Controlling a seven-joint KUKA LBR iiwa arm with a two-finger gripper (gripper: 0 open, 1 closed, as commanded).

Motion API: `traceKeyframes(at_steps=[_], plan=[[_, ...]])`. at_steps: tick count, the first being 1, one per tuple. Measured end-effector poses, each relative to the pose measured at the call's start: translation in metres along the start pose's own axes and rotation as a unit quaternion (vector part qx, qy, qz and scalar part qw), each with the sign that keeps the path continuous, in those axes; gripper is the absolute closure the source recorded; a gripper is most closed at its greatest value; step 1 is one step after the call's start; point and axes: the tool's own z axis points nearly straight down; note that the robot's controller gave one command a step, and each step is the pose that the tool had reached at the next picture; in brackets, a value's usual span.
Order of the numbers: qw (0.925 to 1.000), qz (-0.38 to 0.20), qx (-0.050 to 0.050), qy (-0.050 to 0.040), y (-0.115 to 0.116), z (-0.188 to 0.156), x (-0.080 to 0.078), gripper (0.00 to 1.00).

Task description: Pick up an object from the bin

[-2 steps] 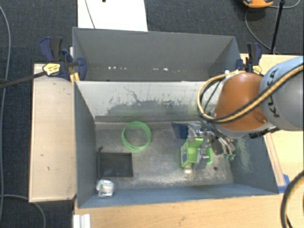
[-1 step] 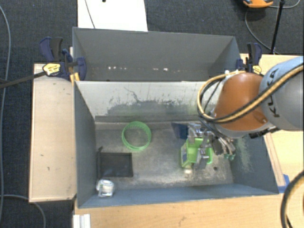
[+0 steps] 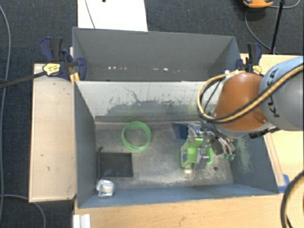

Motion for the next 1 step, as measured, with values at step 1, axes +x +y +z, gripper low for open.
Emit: traceKeyframes(at_steps=[1], plan=[[0.9999, 0.001, 0.0, -0.0129, 0.0, -0.001, 0.0121, 1.0]])
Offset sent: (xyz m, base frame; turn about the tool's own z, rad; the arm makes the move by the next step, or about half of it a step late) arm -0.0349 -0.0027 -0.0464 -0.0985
